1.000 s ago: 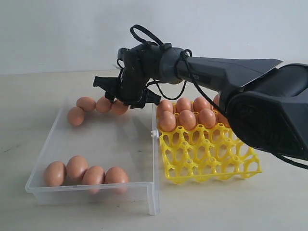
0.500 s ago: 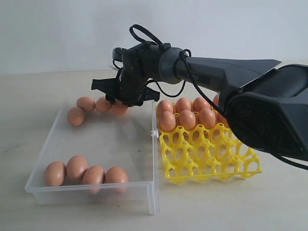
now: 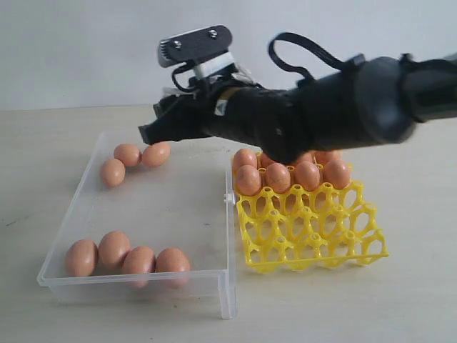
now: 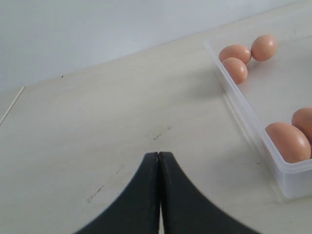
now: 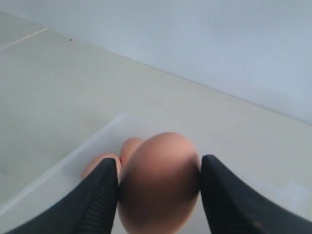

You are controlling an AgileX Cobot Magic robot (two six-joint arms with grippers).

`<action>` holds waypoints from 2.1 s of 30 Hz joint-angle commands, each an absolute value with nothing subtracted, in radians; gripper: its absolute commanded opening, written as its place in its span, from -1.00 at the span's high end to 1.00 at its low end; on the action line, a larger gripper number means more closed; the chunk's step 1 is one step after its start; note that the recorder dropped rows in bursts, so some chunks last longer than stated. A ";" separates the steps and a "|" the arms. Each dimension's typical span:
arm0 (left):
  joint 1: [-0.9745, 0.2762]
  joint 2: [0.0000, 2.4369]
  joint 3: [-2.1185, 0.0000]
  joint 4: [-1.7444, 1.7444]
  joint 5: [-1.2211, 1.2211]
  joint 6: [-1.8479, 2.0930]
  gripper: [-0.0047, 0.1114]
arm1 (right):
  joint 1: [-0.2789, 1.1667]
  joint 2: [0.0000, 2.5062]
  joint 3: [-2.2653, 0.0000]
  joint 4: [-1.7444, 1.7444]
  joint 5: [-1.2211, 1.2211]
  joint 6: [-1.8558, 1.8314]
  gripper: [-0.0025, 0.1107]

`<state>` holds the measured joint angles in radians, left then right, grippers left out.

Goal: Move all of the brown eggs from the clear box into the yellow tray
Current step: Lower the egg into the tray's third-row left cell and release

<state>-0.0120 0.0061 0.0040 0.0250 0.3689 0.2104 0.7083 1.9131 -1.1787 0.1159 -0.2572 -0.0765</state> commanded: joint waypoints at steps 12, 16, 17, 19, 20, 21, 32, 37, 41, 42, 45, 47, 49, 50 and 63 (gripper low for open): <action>-0.010 0.000 0.000 0.025 0.363 0.205 0.92 | 0.710 1.656 -0.571 0.297 -0.700 -0.215 0.96; -0.010 0.000 0.000 0.025 0.363 0.205 0.92 | 0.710 1.675 -0.527 0.304 -0.744 -0.198 0.96; -0.010 0.000 0.000 0.025 0.363 0.205 0.92 | 0.710 1.688 -0.525 0.312 -0.744 -0.198 0.96; -0.010 0.000 0.000 0.025 0.363 0.205 0.92 | 0.710 1.710 -0.523 0.315 -0.750 -0.188 0.96; -0.010 0.000 0.000 0.025 0.363 0.205 0.92 | 0.710 1.724 -0.523 0.315 -0.758 -0.175 0.96; -0.010 0.000 0.000 0.025 0.363 0.205 0.92 | 0.710 1.738 -0.523 0.315 -0.769 -0.167 0.96; -0.010 0.000 0.000 0.025 0.363 0.205 0.92 | 0.710 1.841 -0.535 0.361 -0.844 -0.146 0.96; -0.010 0.000 0.000 0.025 0.363 0.205 0.92 | 0.710 1.865 -0.561 0.349 -0.840 -0.139 0.96; -0.010 0.000 0.000 0.025 0.363 0.205 0.92 | 0.710 1.866 -0.579 0.329 -0.832 -0.120 0.96; -0.010 0.000 0.000 0.025 0.363 0.205 0.92 | 0.710 1.868 -0.581 0.329 -0.832 -0.120 0.96; -0.010 0.000 0.000 0.025 0.363 0.205 0.92 | 0.710 1.878 -0.585 0.311 -0.828 -0.103 0.96; -0.010 0.000 0.000 0.025 0.363 0.205 0.92 | 0.710 1.884 -0.589 0.305 -0.831 -0.100 0.96; -0.010 0.000 0.000 0.025 0.363 0.205 0.92 | 0.710 1.890 -0.601 0.305 -0.828 -0.100 0.96; -0.010 0.000 0.000 0.025 0.363 0.205 0.92 | 0.710 1.892 -0.606 0.305 -0.826 -0.100 0.96; -0.010 0.000 0.000 0.025 0.363 0.205 0.92 | 0.710 1.917 -0.645 0.353 -0.790 -0.112 0.96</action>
<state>-0.0120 0.0061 0.0040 0.0250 0.3689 0.2104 0.7083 1.9145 -0.6405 0.3278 -0.7903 -0.1022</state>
